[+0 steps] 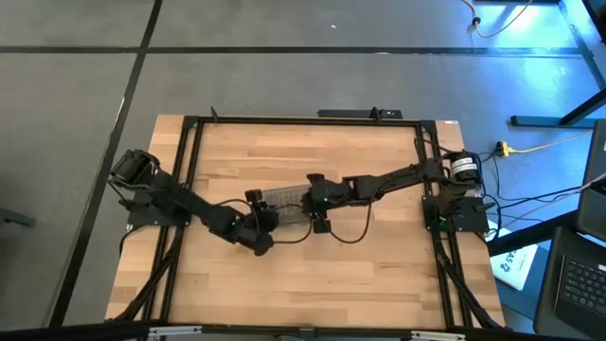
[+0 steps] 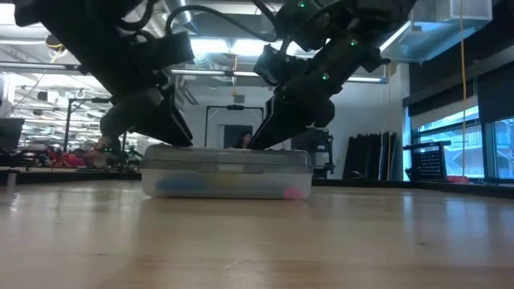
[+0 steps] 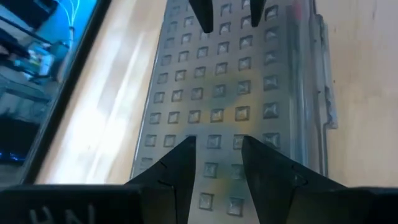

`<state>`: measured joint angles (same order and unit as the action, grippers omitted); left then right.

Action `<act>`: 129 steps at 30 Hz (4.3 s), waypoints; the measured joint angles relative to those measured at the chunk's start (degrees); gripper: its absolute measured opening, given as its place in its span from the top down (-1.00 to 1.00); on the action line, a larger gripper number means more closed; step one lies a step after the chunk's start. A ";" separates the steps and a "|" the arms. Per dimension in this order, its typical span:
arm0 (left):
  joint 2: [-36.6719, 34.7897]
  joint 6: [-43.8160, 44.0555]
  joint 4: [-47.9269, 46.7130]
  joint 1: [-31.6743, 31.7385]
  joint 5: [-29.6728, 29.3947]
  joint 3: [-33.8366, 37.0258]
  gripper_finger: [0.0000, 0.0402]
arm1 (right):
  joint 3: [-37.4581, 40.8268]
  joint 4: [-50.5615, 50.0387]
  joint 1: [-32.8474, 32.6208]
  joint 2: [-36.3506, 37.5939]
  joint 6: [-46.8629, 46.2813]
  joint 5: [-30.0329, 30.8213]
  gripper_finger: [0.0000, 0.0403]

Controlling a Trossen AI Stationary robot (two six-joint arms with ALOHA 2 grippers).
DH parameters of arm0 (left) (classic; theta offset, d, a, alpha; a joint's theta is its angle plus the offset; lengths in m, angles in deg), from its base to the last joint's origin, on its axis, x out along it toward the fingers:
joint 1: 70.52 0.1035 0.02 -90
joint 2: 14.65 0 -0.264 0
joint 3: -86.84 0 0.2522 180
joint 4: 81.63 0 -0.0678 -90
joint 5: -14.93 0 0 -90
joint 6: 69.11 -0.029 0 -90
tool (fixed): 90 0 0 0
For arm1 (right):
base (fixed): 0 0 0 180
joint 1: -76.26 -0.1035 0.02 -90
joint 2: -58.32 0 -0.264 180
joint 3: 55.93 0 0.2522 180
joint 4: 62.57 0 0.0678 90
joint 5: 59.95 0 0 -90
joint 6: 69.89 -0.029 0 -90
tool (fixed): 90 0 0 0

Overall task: Pack school essentials
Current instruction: Close the black supply box, then return to Home Position

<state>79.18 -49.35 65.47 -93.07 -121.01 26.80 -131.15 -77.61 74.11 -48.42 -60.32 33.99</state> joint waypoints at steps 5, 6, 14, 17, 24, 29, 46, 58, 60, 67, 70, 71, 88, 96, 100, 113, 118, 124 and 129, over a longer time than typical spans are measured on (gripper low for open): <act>-5.09 -2.31 -1.44 -0.92 0.71 0.40 0.37 | 0.47 -3.22 0.07 4.15 3.18 -0.15 0.22; -6.93 -2.82 -1.96 -1.36 0.98 0.48 0.38 | 0.57 -3.77 0.07 5.47 3.20 -0.19 0.23; -23.28 -1.96 -7.32 -3.80 0.79 0.22 0.69 | 0.38 -13.15 -0.52 17.38 2.96 2.41 0.60; -29.55 -1.98 -9.17 -4.49 1.38 0.45 0.89 | 1.34 -13.36 -0.67 22.39 2.89 -0.14 0.82; -44.90 -3.86 3.78 -6.87 3.85 12.84 0.99 | 14.07 -3.43 -0.66 36.39 -0.60 -3.72 0.95; -54.34 -8.21 13.38 -7.62 5.60 20.16 1.00 | 25.10 5.59 -1.18 47.05 -4.46 -4.01 0.98; -80.49 -21.05 24.84 -7.58 8.18 35.27 1.00 | 45.40 18.32 -0.01 74.14 -7.79 -4.06 0.98; -92.34 -22.98 23.49 -7.58 8.13 41.30 1.00 | 54.19 18.73 0.25 88.19 -10.43 -4.04 0.98; -93.62 -21.73 23.45 -7.58 8.14 42.54 1.00 | 55.90 19.09 0.25 89.86 -10.77 -4.04 0.98; -93.71 -18.76 23.53 -7.58 7.92 45.77 1.00 | 61.08 23.16 0.27 95.47 -10.75 -3.60 0.98; -93.69 -18.40 23.30 -7.58 7.68 45.83 1.00 | 61.08 22.84 0.29 96.65 -10.62 -3.93 0.98; -93.65 -18.69 23.30 -7.58 7.61 45.83 1.00 | 61.08 22.63 0.29 96.88 -10.61 -4.04 0.98; -93.43 -9.74 23.17 -7.59 6.43 45.81 1.00 | 61.05 8.40 0.25 96.88 -10.63 -6.62 0.98; -93.43 -9.80 23.13 -7.58 6.43 45.81 1.00 | 61.05 7.96 0.25 96.88 -10.63 -6.62 0.97; -93.43 -9.80 23.12 -7.58 6.45 45.79 1.00 | 61.05 7.96 0.25 96.88 -10.61 -6.60 0.92; -93.43 -9.80 23.10 -7.58 6.45 45.79 1.00 | 61.03 7.98 0.25 96.88 -10.61 -6.59 0.90; -93.43 -9.80 23.10 -7.58 6.45 45.79 1.00 | 61.03 7.98 0.25 96.88 -10.61 -6.57 0.90; -93.43 -9.80 23.09 -7.58 6.47 45.79 1.00 | 61.01 7.98 0.25 96.88 -10.61 -6.57 0.90; -93.43 -9.80 23.08 -7.60 6.47 45.79 1.00 | 61.01 7.98 0.25 96.88 -10.61 -6.57 0.90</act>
<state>-14.25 -59.15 88.55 -100.67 -114.54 72.59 -70.14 -69.63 74.35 48.45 -70.93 27.42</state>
